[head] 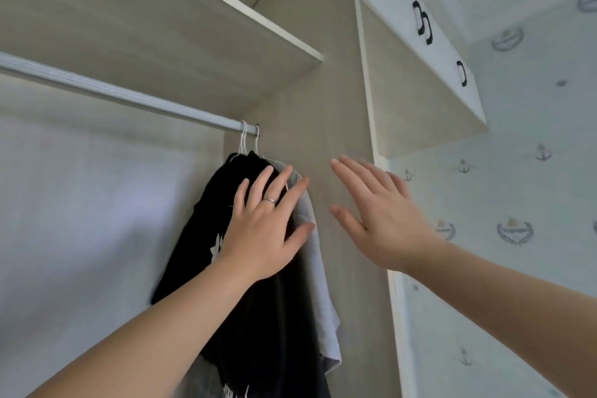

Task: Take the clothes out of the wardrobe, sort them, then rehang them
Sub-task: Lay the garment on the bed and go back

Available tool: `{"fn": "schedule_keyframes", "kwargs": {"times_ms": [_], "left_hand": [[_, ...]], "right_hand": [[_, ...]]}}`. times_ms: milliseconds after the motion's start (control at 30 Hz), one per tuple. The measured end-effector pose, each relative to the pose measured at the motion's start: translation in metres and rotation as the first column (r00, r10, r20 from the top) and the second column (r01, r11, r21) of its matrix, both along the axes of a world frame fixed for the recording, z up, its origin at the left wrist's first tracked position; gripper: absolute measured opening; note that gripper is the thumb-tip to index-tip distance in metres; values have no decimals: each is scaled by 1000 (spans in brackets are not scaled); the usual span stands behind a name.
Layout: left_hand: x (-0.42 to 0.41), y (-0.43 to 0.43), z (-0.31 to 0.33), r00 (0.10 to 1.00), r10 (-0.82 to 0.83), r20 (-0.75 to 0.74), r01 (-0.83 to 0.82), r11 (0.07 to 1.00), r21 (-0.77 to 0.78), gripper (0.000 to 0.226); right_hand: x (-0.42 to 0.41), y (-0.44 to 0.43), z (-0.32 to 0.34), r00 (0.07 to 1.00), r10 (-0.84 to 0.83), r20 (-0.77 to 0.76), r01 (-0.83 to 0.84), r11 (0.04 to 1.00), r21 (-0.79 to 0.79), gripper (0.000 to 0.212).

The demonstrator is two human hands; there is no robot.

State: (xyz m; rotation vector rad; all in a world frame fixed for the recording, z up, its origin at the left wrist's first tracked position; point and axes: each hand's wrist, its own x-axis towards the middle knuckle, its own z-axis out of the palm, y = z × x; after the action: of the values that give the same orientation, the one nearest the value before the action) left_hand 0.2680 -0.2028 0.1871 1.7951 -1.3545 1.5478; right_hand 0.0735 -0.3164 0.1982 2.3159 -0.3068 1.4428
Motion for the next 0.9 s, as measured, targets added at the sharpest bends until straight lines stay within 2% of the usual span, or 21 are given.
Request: {"fn": "schedule_keyframes", "kwargs": {"times_ms": [100,233,367,500,600,700,900], "left_hand": [[44,10,9,993,6,-114,-10,999,-36,72],[104,11,12,946,-9,-324,-10,998,-58,74],[150,3,11,837,-54,-544,23,998,-63,77],[174,-12,7,692,-113,-713,85,994,-75,82],[181,-23,2,589,-157,-792,142,986,-90,85],[185,-32,-1,512,-215,-832,196,972,-131,90],[195,-39,-4,344,-411,-844,340,893,-296,93]], "right_hand": [[42,15,33,998,62,-6,-62,997,-38,62],[97,23,72,997,37,-73,-38,999,-7,60],[145,19,99,983,-38,-177,55,994,92,53],[186,13,112,976,-94,-196,129,976,174,46],[210,6,118,968,-136,-212,182,958,220,36],[226,0,124,969,-178,-169,214,950,226,11],[246,2,131,964,-247,-93,262,938,225,24]]}}
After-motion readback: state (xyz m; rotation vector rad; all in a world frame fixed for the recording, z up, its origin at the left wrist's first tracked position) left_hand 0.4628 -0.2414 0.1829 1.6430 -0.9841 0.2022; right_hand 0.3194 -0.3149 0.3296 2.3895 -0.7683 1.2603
